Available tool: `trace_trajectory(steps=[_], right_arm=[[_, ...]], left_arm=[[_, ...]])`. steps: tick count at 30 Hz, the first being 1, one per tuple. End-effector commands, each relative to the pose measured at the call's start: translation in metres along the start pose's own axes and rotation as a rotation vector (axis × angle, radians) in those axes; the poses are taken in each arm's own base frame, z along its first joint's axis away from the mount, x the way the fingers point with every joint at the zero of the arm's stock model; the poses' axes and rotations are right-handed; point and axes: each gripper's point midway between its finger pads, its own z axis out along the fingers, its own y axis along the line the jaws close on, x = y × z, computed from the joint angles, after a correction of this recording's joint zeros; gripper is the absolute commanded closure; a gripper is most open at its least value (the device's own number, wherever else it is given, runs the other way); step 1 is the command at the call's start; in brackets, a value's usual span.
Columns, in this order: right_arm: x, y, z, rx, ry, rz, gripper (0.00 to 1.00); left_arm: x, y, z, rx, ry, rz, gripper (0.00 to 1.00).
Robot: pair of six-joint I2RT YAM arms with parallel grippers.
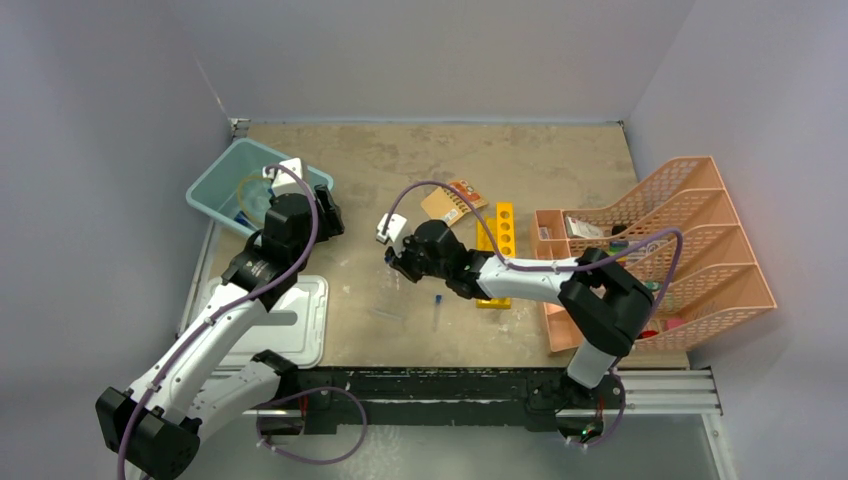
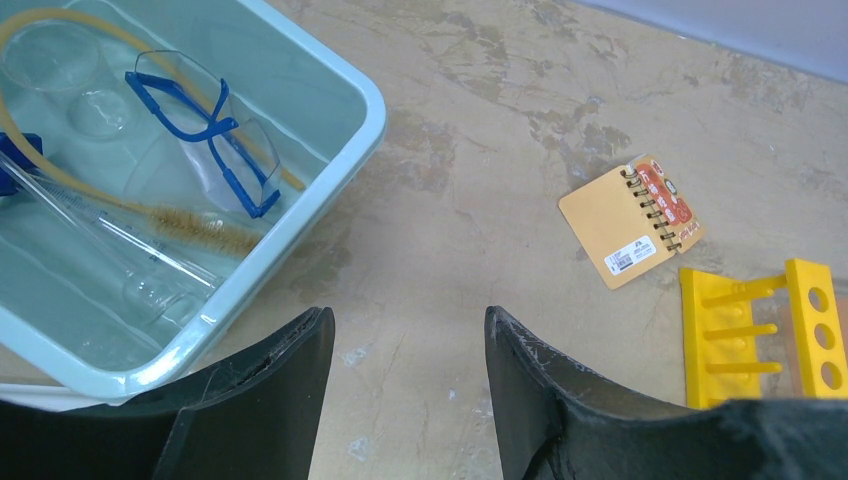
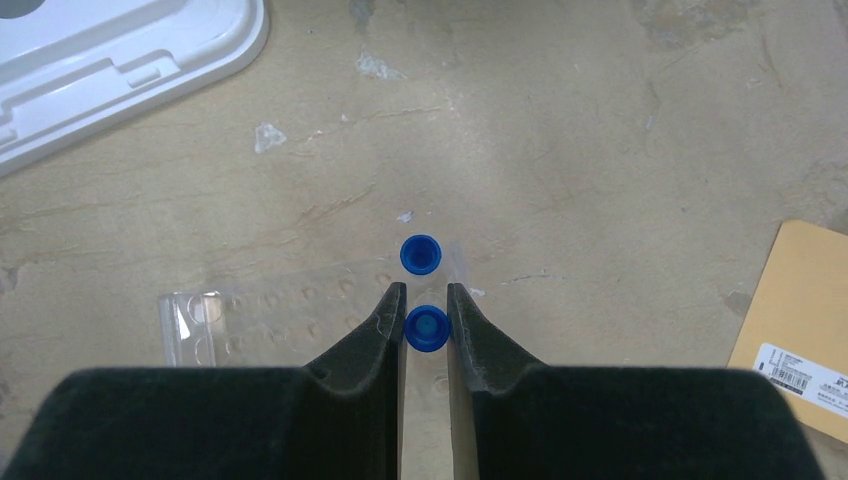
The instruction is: Organize the chemistry lab equipment
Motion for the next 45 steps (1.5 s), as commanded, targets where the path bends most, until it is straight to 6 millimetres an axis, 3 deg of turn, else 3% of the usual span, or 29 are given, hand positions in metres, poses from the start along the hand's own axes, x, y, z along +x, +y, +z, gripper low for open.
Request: trace_trajectory(steps=[1, 10, 21, 26, 32, 36, 42, 45], right_arm=[[-0.024, 0.000, -0.002, -0.001, -0.040, -0.005, 0.88], [-0.012, -0.001, 0.009, 0.009, -0.007, 0.004, 0.80], [-0.018, -0.007, 0.003, 0.044, -0.019, 0.027, 0.53], [-0.029, 0.001, -0.013, 0.005, -0.040, 0.060, 0.40], [-0.052, 0.005, -0.052, 0.006, -0.074, 0.185, 0.29], [-0.025, -0.006, -0.074, 0.138, 0.055, 0.389, 0.31], [0.067, -0.014, -0.109, 0.471, 0.457, 0.732, 0.44], [0.092, -0.014, -0.121, 0.560, 0.567, 0.794, 0.47]], left_arm=[[-0.008, -0.003, 0.000, 0.010, -0.030, -0.016, 0.44], [-0.007, -0.002, 0.000, 0.010, -0.028, -0.015, 0.44], [-0.007, -0.002, 0.000, 0.007, -0.028, -0.013, 0.44], [-0.006, -0.002, 0.001, 0.007, -0.026, -0.012, 0.44], [-0.008, -0.002, 0.001, 0.007, -0.030, -0.014, 0.42], [-0.009, -0.002, 0.000, 0.005, -0.036, -0.020, 0.37], [-0.010, -0.003, -0.003, 0.013, -0.036, -0.025, 0.33], [-0.009, -0.004, -0.003, 0.023, -0.030, -0.027, 0.33]])
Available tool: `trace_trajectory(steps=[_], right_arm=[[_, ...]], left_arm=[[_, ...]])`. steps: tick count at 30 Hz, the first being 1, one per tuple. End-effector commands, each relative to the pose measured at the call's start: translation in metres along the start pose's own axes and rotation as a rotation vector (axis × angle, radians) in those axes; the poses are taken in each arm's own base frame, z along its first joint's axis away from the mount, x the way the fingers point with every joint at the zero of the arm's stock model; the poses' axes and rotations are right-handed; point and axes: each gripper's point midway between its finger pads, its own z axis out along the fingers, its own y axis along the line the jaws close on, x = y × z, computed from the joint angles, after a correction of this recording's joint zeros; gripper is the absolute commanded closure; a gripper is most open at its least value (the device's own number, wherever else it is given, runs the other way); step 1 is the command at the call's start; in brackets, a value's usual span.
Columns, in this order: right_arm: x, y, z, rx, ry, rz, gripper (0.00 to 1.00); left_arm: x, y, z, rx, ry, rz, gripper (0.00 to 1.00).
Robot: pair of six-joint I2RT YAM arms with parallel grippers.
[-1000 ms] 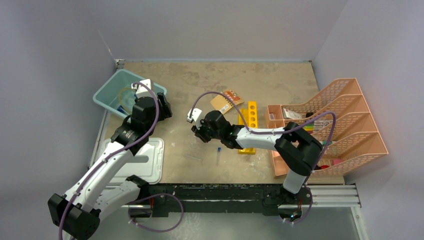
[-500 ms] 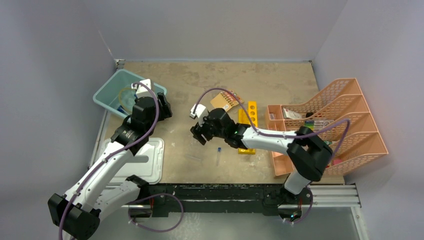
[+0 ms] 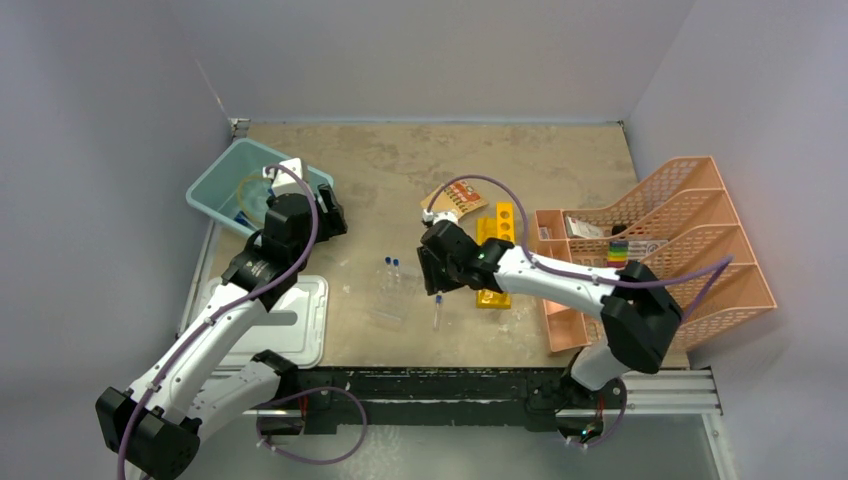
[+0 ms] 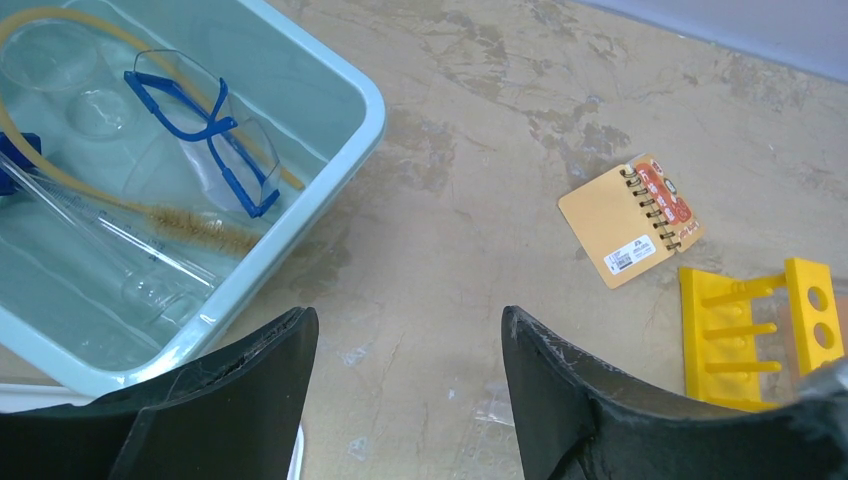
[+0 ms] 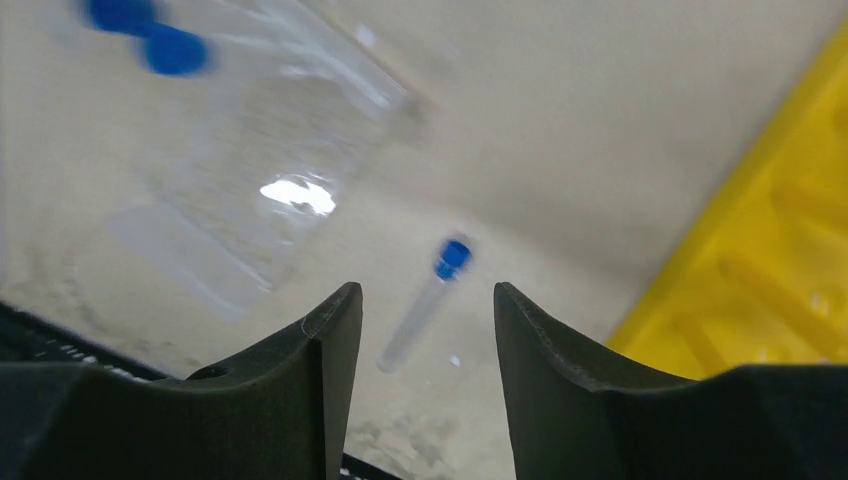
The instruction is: Organize the chemistry lab equipment
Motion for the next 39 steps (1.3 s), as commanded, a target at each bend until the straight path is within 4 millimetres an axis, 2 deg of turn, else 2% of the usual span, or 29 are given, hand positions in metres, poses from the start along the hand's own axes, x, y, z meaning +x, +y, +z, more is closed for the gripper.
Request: trace_trajectory(steps=[1, 5, 8, 18, 20, 26, 31, 35, 39], right_arm=[[0.048, -0.048, -0.012, 0.295, 0.189, 0.205, 0.46], [0.054, -0.045, 0.001, 0.282, 0.223, 0.207, 0.42], [0.056, -0.036, 0.011, 0.245, 0.249, 0.199, 0.42], [0.064, -0.026, 0.031, 0.212, 0.298, 0.196, 0.45], [0.065, -0.025, 0.034, 0.211, 0.305, 0.196, 0.49], [0.072, -0.024, 0.041, 0.203, 0.324, 0.193, 0.70], [0.069, -0.027, 0.050, 0.206, 0.310, 0.196, 0.72], [0.060, -0.032, 0.055, 0.208, 0.269, 0.193, 0.80], [0.036, -0.036, 0.054, 0.181, 0.174, 0.194, 0.85]], left_arm=[[-0.008, -0.005, -0.004, 0.029, -0.028, -0.027, 0.33], [-0.005, -0.008, -0.003, 0.045, -0.016, -0.033, 0.33], [-0.004, -0.009, -0.003, 0.050, -0.011, -0.039, 0.33], [-0.004, -0.008, -0.002, 0.042, -0.013, -0.039, 0.33], [-0.005, -0.009, -0.002, 0.046, -0.013, -0.038, 0.33], [-0.003, -0.011, -0.002, 0.058, -0.006, -0.035, 0.33], [-0.003, -0.012, -0.002, 0.062, -0.004, -0.033, 0.33], [-0.001, -0.016, -0.002, 0.082, 0.005, -0.031, 0.33], [0.003, -0.023, -0.001, 0.124, 0.020, -0.025, 0.33]])
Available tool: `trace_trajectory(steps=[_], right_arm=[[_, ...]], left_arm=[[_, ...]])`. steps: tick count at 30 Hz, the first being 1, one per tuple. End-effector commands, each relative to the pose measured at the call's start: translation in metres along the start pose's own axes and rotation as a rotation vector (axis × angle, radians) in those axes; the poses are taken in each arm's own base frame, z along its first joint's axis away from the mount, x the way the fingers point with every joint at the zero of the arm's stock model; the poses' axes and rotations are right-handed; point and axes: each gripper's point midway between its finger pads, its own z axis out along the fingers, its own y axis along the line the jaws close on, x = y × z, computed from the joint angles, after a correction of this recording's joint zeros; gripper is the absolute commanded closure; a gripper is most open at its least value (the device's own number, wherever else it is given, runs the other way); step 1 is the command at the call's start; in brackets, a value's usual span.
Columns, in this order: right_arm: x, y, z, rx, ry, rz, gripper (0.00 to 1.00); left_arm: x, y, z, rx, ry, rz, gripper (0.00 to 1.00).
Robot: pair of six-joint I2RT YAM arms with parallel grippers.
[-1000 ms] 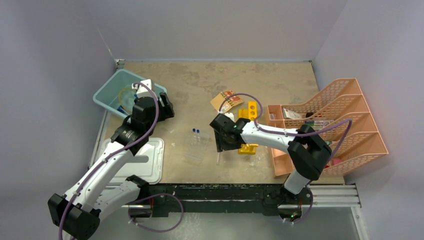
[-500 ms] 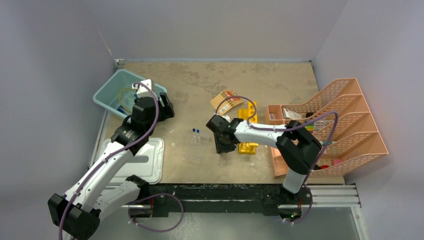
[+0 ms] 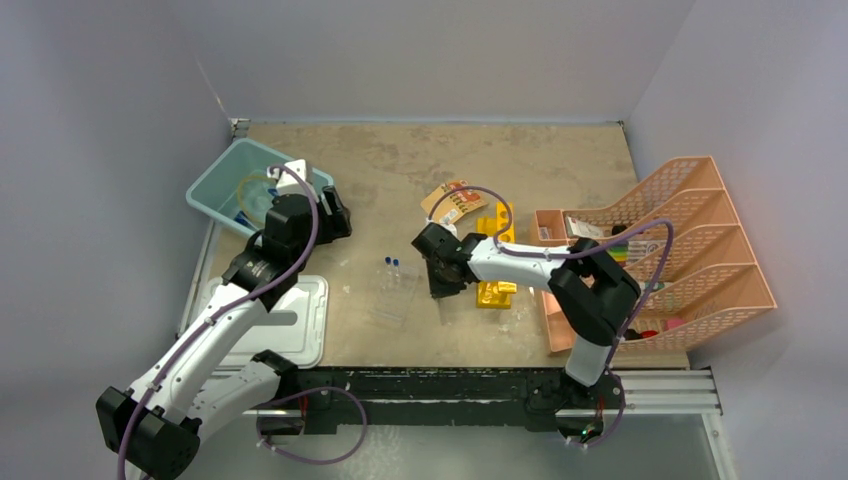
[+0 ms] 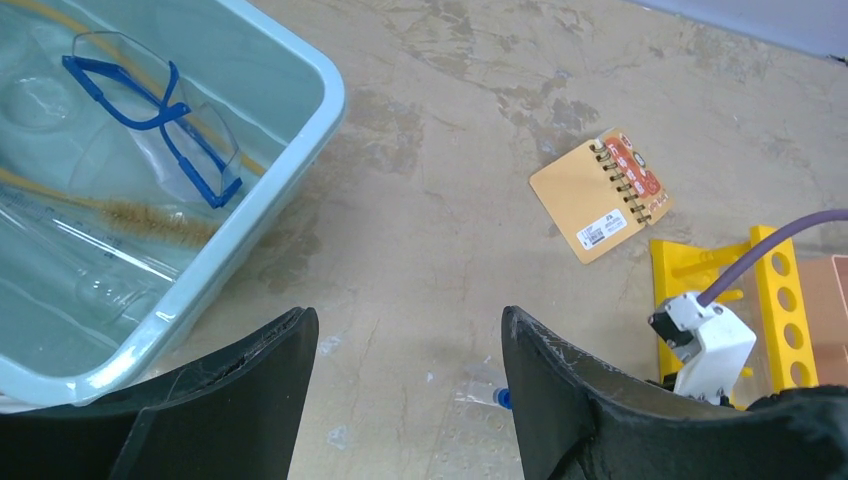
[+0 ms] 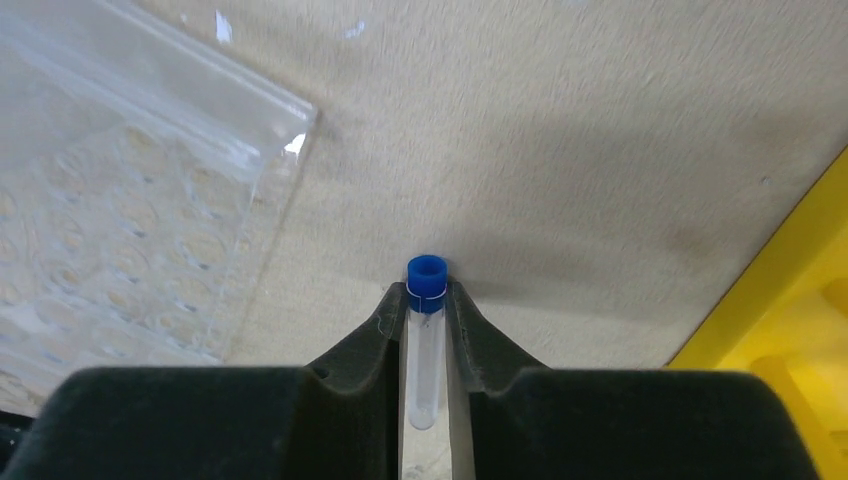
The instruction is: Organize the chemistry lab equipment
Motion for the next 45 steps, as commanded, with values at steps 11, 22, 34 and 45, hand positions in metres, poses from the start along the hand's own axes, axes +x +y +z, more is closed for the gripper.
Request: trace_trajectory(steps=[11, 22, 34, 45], right_arm=[[-0.141, 0.009, -0.125, -0.351, -0.612, 0.057, 0.86], [-0.183, 0.033, -0.243, -0.624, -0.881, 0.075, 0.85], [-0.174, 0.046, -0.260, -0.779, -0.842, 0.127, 0.85], [-0.163, 0.040, -0.258, -0.804, -0.677, 0.090, 0.54]], left_arm=[[0.015, -0.099, -0.007, 0.505, 0.105, -0.196, 0.36], [0.015, -0.187, -0.031, 0.901, 0.126, -0.293, 0.38], [0.037, -0.202, -0.032, 0.965, 0.181, -0.211, 0.73], [0.037, -0.182, -0.045, 0.924, 0.155, 0.068, 1.00]])
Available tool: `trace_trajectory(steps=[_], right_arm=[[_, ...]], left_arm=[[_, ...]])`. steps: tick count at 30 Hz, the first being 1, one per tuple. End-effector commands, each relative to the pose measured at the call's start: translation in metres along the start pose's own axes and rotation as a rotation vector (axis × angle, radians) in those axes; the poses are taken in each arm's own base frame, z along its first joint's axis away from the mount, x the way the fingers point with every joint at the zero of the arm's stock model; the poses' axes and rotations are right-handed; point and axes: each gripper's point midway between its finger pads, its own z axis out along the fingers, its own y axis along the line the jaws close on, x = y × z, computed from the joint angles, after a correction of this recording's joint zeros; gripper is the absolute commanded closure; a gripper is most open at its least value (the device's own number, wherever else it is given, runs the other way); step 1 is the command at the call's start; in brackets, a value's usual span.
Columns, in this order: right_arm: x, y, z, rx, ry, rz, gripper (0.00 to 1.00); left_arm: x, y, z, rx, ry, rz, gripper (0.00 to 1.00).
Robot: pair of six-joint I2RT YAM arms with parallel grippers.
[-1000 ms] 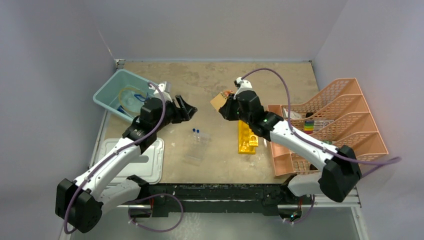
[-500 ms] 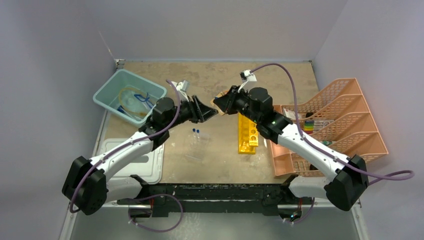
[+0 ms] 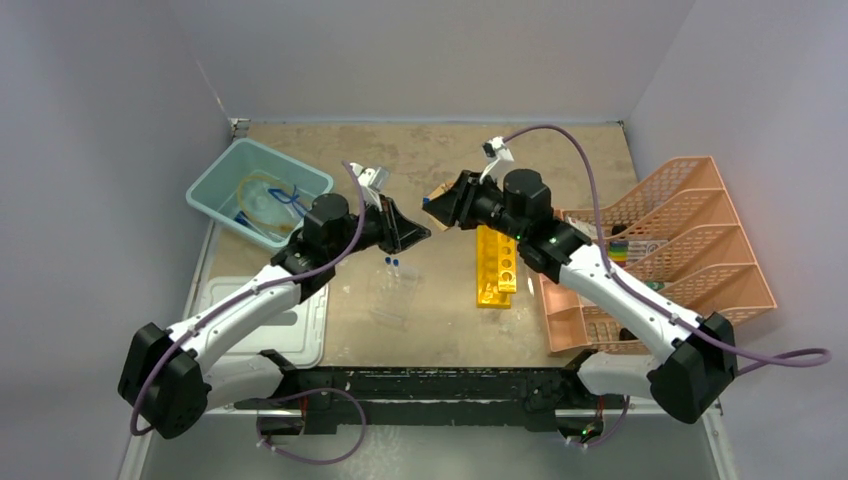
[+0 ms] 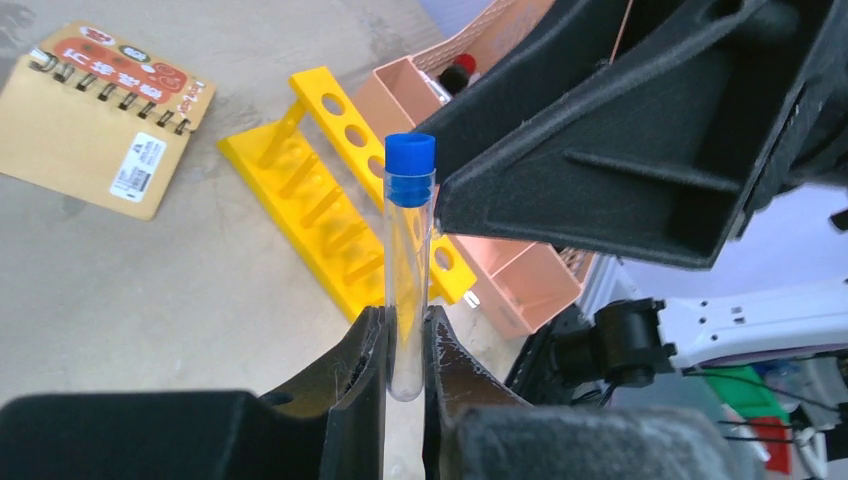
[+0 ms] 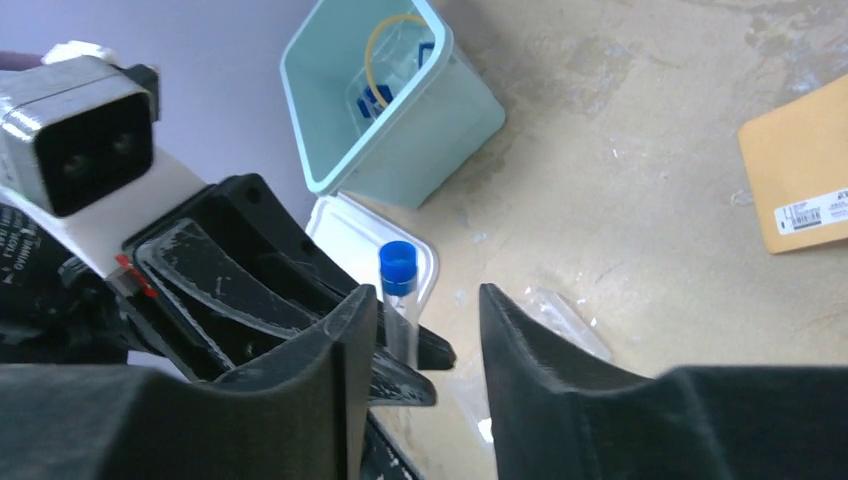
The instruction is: Organize the chemistry lab equipment
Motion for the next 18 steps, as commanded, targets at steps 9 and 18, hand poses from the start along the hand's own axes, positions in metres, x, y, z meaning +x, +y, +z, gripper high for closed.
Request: trace_trajectory(steps=[9, 18], right_arm=[[-0.003, 0.047, -0.022, -0.216, 0.238, 0.005, 0.52], [0.012, 0.026, -0.019, -0.128, 0.321, 0.023, 0.54]], left_arm=[[-0.005, -0.008, -0.023, -0.012, 0.148, 0.318, 1.00], [-0.004, -0.011, -0.025, 0.007, 0.158, 0.336, 1.00]])
